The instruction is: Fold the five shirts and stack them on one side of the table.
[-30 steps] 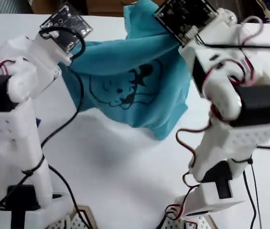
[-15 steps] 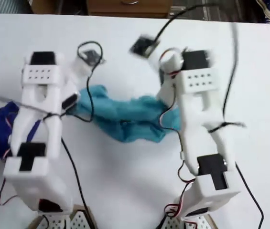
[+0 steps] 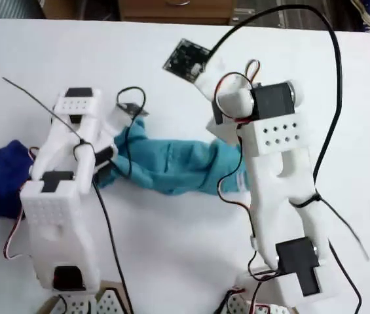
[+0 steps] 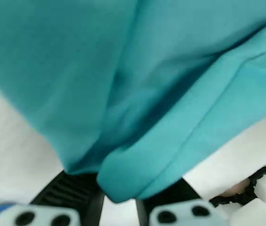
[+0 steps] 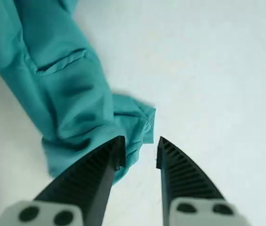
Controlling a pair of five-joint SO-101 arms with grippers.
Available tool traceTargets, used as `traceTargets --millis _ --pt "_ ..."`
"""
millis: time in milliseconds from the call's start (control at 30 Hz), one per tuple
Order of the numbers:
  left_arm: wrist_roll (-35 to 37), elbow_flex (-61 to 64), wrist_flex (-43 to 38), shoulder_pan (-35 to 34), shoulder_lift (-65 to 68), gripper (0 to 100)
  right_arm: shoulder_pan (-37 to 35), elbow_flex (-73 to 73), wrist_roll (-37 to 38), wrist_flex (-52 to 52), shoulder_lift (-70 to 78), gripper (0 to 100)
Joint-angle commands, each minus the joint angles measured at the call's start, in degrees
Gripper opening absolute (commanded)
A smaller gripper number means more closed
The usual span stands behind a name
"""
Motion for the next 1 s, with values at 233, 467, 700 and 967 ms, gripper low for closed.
traceTargets --millis 233,467,700,967 --pt "0.2 -1.1 -0.6 -0.8 -0.4 2 -1.3 0.7 -16.4 -15.7 15.2 12.5" --pt "-0.1 -5.9 -0.4 -6.9 0.2 2 -11.1 1.1 -12.4 -2.8 19.0 12.2" --pt "-0.2 -6.0 -0.6 -8.0 0.2 2 -15.7 8.6 -8.4 -2.7 13.2 12.2" --pt "-0.3 -6.4 -0.8 -10.0 0.2 2 -12.6 28.0 -8.2 -11.1 8.3 12.2"
